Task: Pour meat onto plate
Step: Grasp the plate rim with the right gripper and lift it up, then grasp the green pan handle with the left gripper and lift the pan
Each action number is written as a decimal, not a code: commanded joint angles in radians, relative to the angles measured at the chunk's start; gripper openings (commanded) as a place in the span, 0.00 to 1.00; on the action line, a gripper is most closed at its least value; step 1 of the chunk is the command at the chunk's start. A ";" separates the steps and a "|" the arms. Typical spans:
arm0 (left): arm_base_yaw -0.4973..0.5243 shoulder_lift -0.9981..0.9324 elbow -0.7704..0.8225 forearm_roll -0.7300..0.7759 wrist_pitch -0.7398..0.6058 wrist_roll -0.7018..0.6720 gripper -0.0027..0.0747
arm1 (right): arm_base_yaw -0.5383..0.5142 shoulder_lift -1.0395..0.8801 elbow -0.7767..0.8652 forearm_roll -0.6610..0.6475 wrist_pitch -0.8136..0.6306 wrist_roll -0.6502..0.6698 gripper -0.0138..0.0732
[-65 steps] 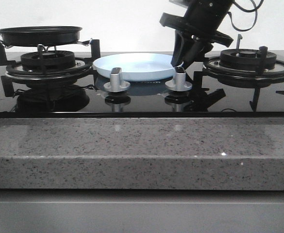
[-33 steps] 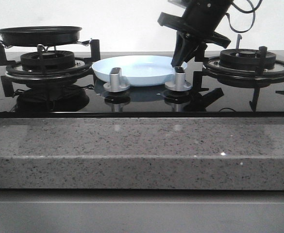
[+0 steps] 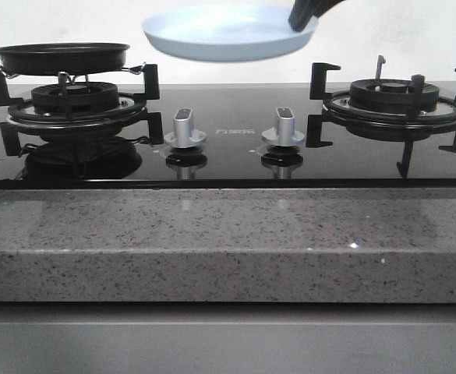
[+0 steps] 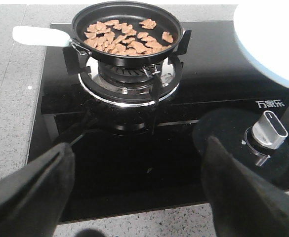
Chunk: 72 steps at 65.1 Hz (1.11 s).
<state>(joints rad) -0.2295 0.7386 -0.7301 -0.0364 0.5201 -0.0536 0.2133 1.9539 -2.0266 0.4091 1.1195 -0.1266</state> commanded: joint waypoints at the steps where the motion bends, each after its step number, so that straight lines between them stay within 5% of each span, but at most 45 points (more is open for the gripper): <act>1: -0.009 0.001 -0.028 0.000 -0.076 -0.004 0.72 | 0.008 -0.169 0.144 0.047 -0.126 -0.034 0.08; 26: -0.009 0.001 -0.028 0.000 -0.076 -0.004 0.72 | 0.018 -0.429 0.636 0.143 -0.326 -0.147 0.08; 72: -0.009 0.001 -0.028 0.000 -0.082 -0.004 0.72 | 0.018 -0.381 0.686 0.146 -0.355 -0.148 0.08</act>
<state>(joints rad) -0.2295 0.7386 -0.7301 -0.0364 0.5144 -0.0536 0.2322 1.6158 -1.3135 0.5123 0.7974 -0.2643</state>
